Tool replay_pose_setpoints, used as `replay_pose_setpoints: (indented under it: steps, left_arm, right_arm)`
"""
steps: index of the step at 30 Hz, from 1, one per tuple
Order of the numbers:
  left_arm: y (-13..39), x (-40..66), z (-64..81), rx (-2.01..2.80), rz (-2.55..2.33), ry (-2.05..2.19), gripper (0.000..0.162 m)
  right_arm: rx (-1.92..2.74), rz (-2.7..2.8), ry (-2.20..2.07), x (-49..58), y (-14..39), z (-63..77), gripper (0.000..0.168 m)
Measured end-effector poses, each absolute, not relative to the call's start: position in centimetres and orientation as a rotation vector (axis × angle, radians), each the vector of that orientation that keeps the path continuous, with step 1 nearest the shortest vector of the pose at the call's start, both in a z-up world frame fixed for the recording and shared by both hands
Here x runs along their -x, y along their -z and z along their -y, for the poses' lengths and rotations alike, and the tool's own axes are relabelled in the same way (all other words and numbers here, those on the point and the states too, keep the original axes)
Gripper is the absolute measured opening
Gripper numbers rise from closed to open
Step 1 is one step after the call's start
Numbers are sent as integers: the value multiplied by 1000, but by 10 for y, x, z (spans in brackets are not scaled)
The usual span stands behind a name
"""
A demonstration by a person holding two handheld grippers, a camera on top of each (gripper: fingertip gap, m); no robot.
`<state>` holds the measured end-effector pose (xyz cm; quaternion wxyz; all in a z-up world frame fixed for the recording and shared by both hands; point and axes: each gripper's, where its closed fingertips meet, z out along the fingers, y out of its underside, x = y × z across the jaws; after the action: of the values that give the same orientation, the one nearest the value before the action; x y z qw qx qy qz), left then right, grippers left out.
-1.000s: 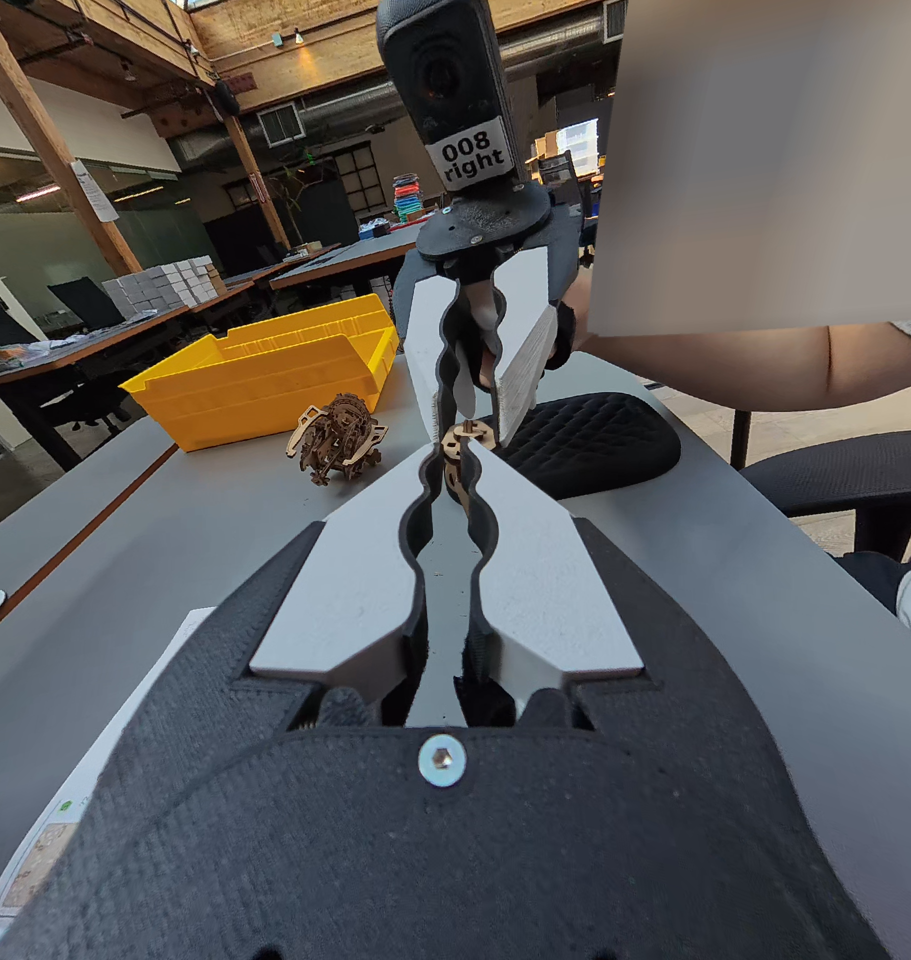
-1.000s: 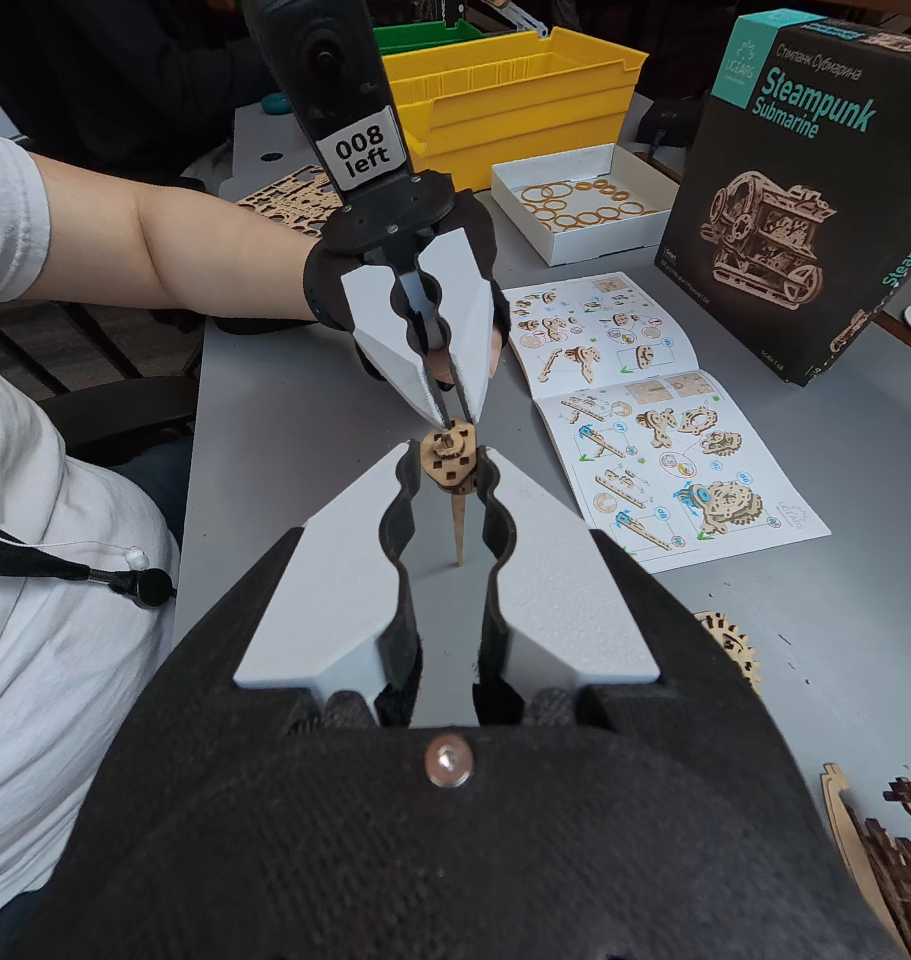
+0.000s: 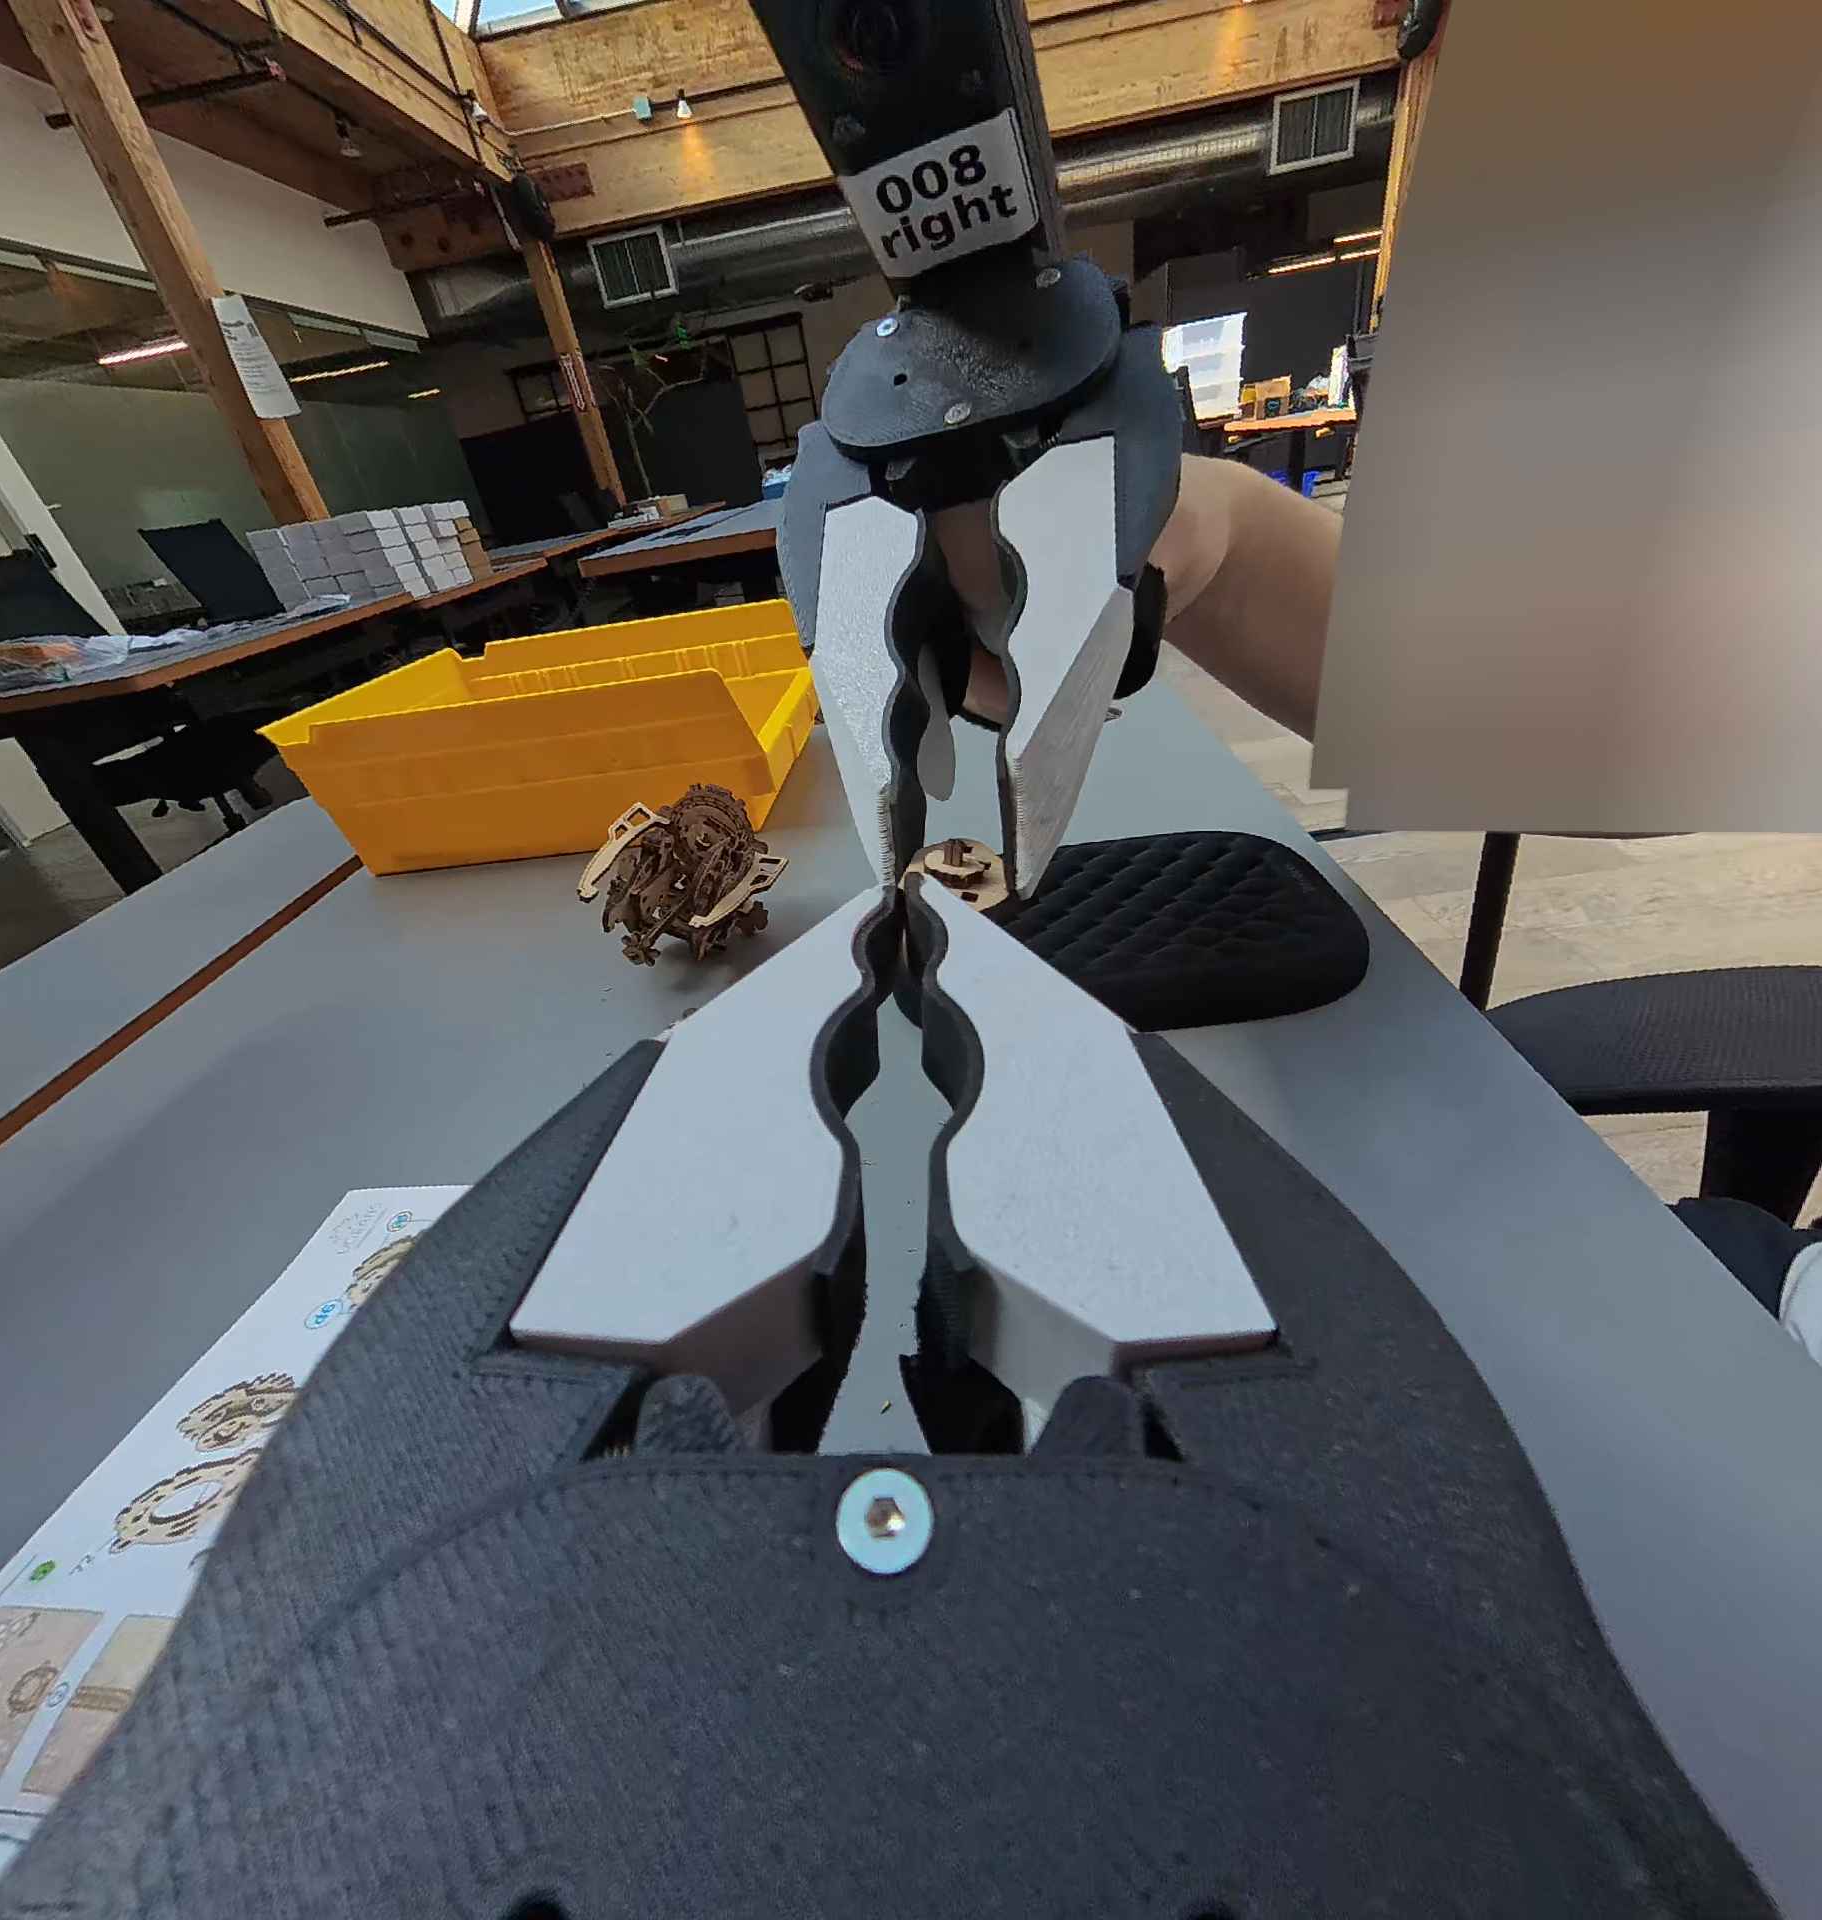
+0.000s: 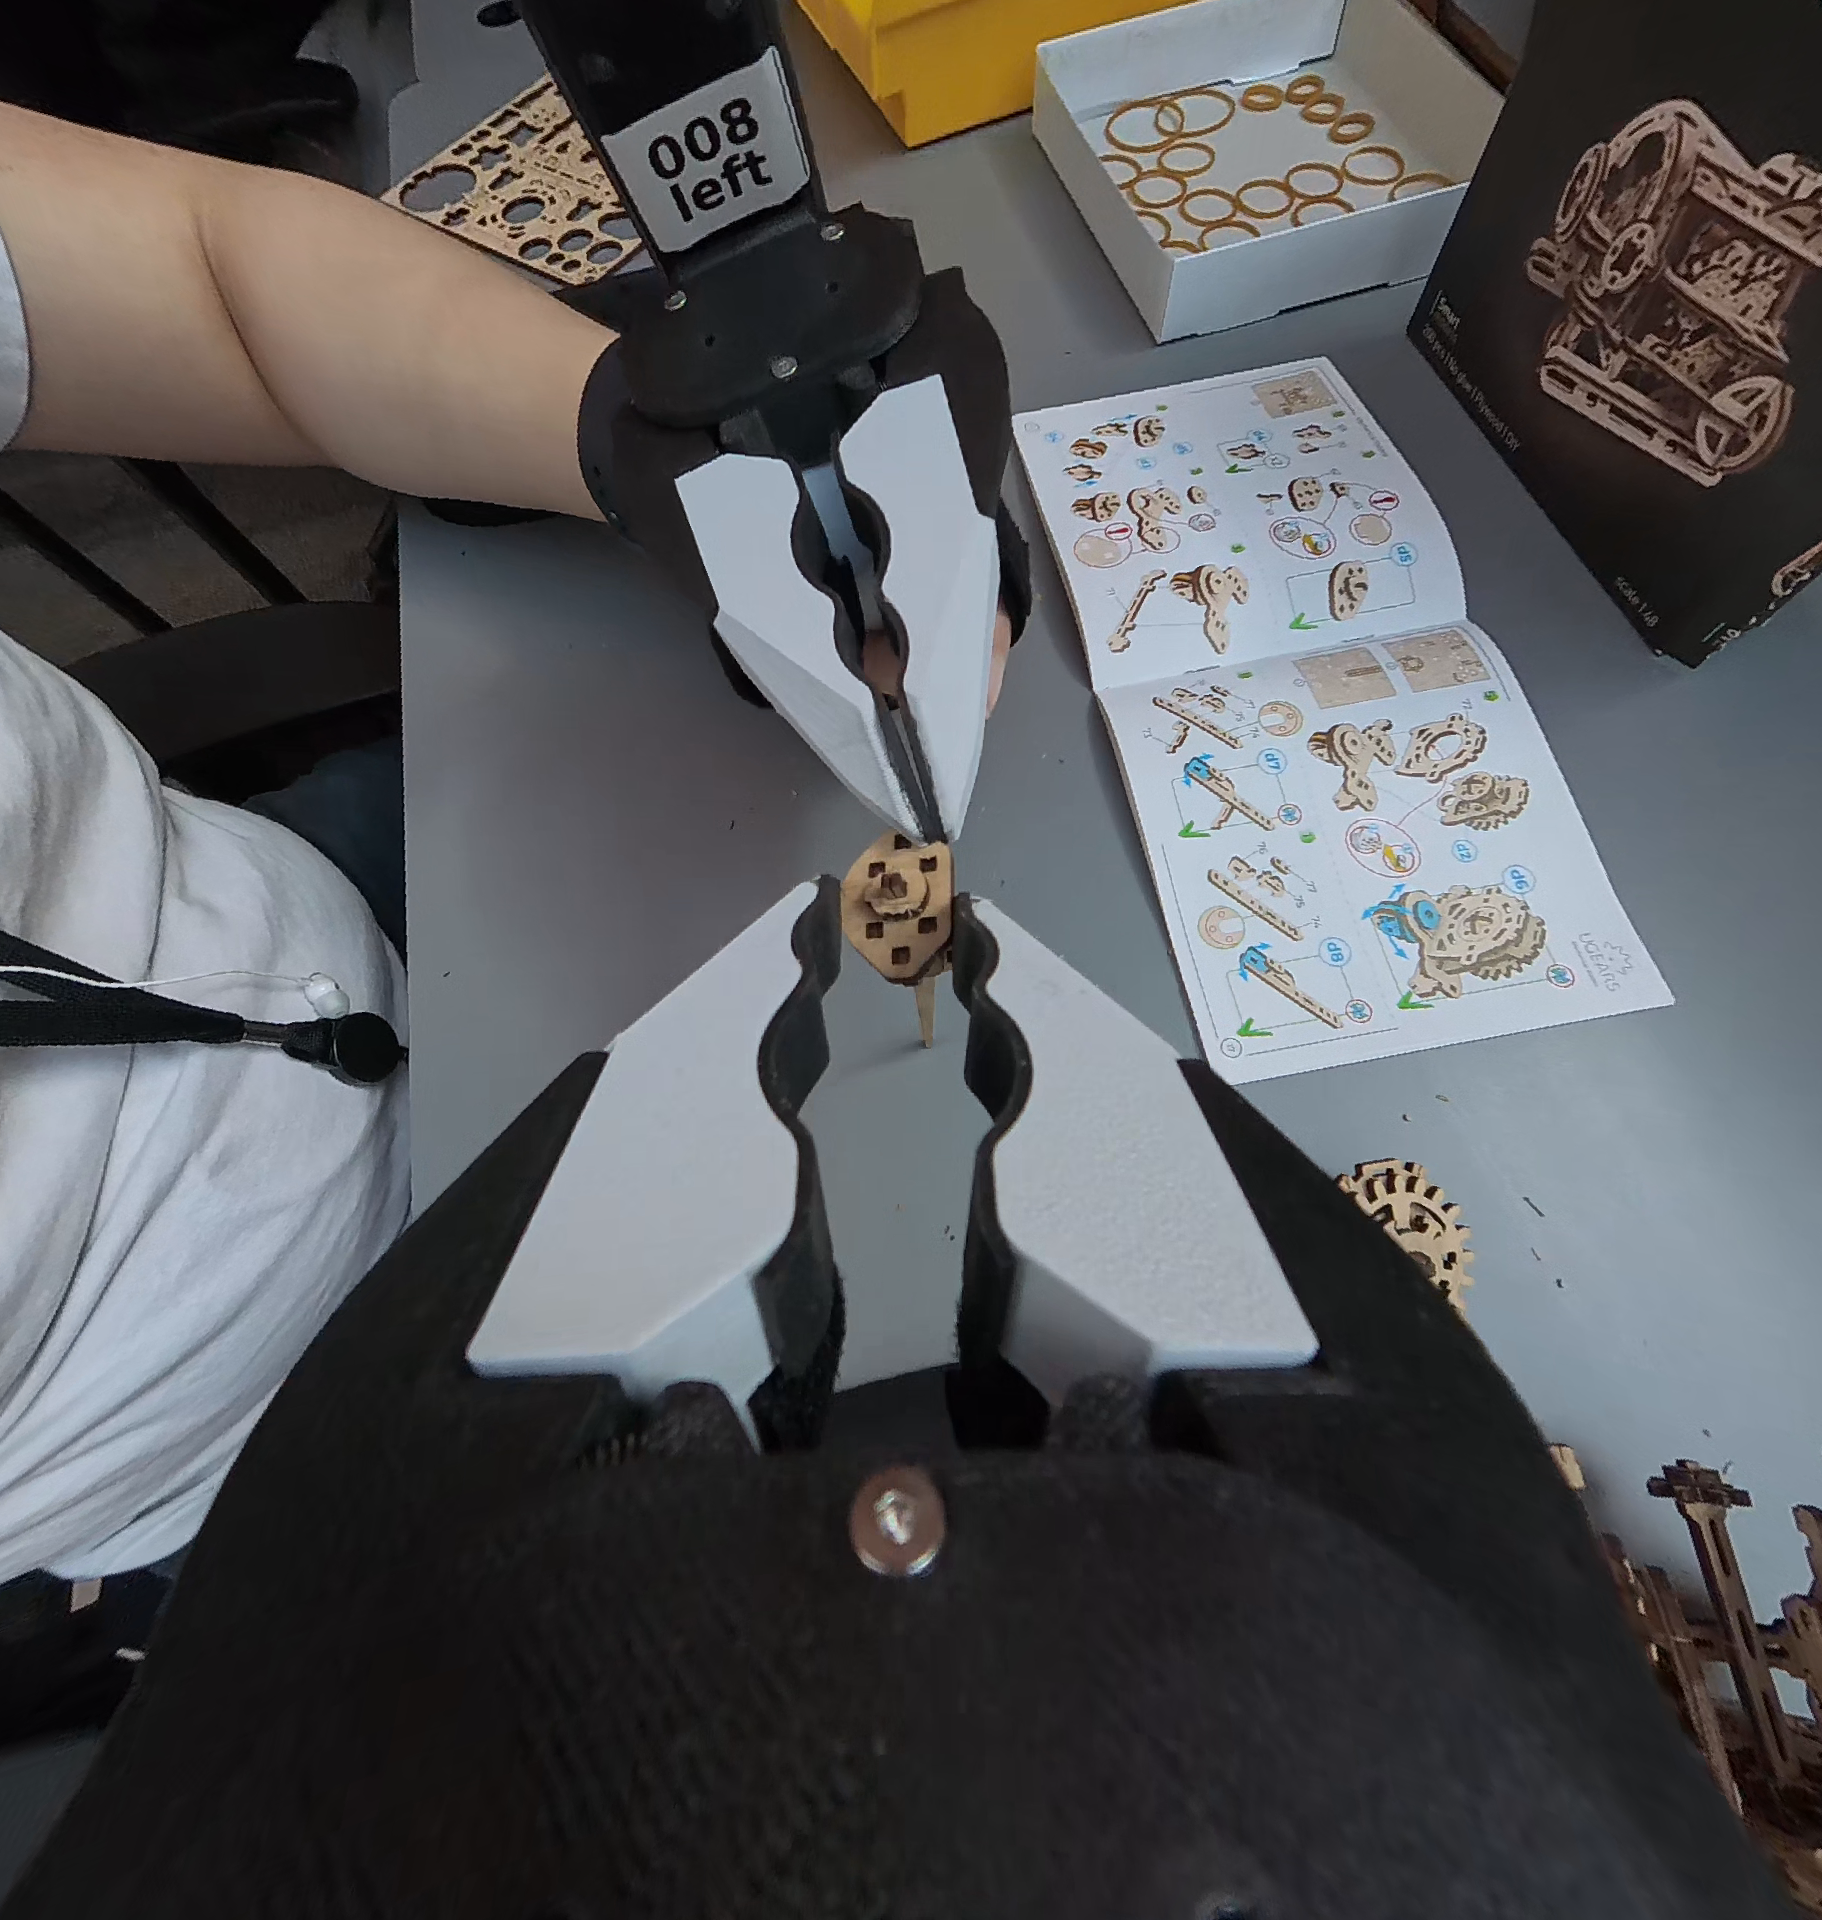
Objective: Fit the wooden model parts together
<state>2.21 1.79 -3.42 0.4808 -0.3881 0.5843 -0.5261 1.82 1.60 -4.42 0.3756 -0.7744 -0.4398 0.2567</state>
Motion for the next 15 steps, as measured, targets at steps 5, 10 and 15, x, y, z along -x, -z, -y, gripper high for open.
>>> replay_pose_setpoints:
  steps: [5,10,15]
  left_arm:
    - [34,-23,-19,949,-1413,1272,0]
    - [35,-23,-20,960,-1404,1292,0]
    - [35,-23,-20,964,-1399,1283,0]
  right_arm:
    - [2015,1153,-616,-19,44,-17,20]
    - [2027,1150,-624,-19,45,-17,20]
    - [2045,1148,-635,-19,46,-18,20]
